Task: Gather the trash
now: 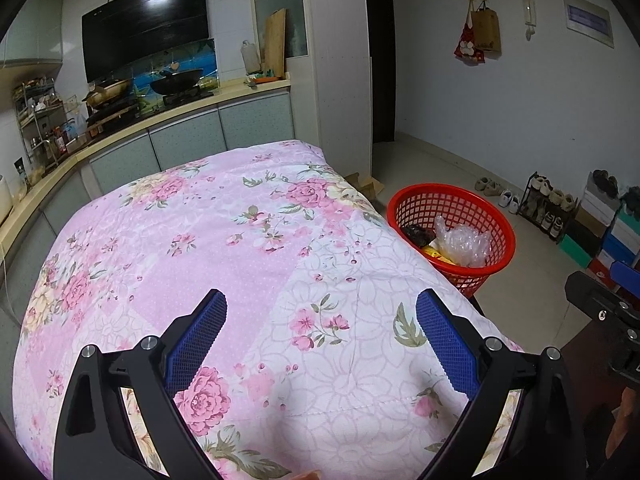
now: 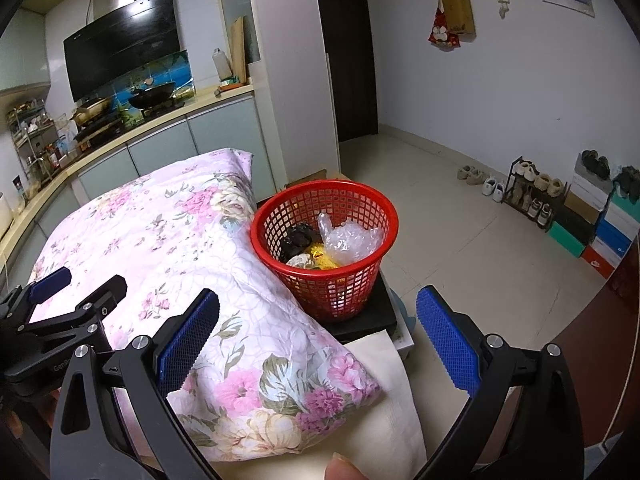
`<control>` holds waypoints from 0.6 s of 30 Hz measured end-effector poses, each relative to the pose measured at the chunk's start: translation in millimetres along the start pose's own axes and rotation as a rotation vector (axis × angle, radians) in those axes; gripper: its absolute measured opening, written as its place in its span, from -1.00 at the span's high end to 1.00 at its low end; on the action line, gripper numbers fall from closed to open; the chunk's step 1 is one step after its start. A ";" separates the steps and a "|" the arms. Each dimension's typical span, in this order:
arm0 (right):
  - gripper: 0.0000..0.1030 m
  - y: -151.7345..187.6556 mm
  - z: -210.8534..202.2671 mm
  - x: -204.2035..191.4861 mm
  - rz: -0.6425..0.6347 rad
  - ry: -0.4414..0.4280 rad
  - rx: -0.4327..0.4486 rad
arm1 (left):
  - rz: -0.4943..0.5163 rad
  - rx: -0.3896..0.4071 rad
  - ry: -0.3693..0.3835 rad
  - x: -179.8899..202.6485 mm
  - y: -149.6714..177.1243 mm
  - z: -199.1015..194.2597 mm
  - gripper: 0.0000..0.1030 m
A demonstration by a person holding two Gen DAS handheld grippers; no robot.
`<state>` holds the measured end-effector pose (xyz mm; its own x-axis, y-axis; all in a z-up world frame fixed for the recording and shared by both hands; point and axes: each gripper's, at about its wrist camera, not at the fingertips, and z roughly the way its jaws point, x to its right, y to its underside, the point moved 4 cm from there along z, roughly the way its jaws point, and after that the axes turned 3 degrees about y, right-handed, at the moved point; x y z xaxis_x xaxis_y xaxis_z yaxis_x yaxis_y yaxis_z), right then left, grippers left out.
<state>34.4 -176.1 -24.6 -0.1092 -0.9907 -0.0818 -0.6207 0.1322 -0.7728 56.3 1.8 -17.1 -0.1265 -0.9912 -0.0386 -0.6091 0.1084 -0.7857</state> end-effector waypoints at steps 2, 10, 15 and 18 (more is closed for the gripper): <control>-0.86 -0.6 -0.6 -0.5 -0.004 0.001 0.000 | -0.001 0.000 0.000 0.2 0.0 0.1 -0.80; -0.86 -0.9 -0.1 -0.4 -0.001 0.004 -0.004 | 0.000 0.000 0.000 1.1 0.8 -0.3 -0.80; -0.86 -0.9 -0.2 1.1 0.003 0.006 -0.003 | 0.000 0.001 0.000 1.0 0.5 -0.5 -0.80; -0.86 -1.2 1.6 3.8 0.006 0.008 -0.004 | 0.001 0.001 0.001 1.6 0.7 -0.5 -0.80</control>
<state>36.0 -180.0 -25.1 -0.1193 -0.9895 -0.0818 -0.6229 0.1388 -0.7699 55.3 0.3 -17.4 -0.1279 -0.9910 -0.0393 -0.6081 0.1097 -0.7862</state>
